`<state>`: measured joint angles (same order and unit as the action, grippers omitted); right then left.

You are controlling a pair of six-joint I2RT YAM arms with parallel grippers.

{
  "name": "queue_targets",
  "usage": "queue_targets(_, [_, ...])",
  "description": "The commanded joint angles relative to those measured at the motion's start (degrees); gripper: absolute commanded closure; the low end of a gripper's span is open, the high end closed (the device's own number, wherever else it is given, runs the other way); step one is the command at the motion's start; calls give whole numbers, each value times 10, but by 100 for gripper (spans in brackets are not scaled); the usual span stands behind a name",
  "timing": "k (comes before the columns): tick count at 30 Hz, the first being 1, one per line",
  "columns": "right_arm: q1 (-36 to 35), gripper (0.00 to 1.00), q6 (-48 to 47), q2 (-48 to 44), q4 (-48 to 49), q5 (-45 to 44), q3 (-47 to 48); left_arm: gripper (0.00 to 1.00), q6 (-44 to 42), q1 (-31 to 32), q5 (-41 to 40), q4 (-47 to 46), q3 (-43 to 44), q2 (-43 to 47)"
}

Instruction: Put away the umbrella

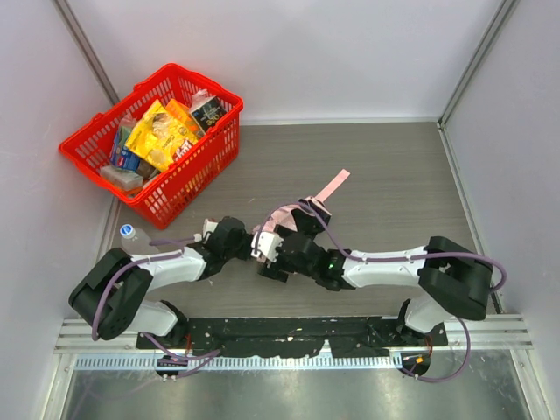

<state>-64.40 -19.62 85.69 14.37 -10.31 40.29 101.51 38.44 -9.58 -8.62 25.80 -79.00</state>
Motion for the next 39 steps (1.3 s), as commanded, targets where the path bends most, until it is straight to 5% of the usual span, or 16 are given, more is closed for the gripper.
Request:
queue_targets(1, [-24,10,-68,39,35,-40,32,100,-24,-6,49,118,-23,-24])
queue_targets(9, [-9,11,-129,166,120,-219,56,100,-32,-12,64,120,-22,-24])
queue_targets(14, [-2,19,-139,203,127,-253,65,100,-40,-12,59,128,-20,-22])
queue_targets(16, [2,36,-125,204,106,-239,67,100,-40,-12,58,127,-20,-19])
queue_targets(17, [5,56,-119,203,96,-220,65,100,-41,-13,56,125,-20,-19])
queue_targets(22, [16,99,-69,201,47,-153,59,100,-54,-12,41,107,-15,-13])
queue_targets(28, [30,99,14,188,-13,-67,56,100,-90,-26,30,52,-8,-10])
queue_targets(30, [44,99,39,178,-20,-23,45,81,-105,-40,33,18,-16,-3])
queue_targets(32, [61,99,62,171,-34,22,45,48,-133,-56,36,-43,-41,12])
queue_targets(34, [76,99,87,164,-46,61,47,27,-148,-77,35,-94,-65,30])
queue_targets(39, [113,99,134,153,-53,138,34,2,-188,-116,69,-198,-105,60])
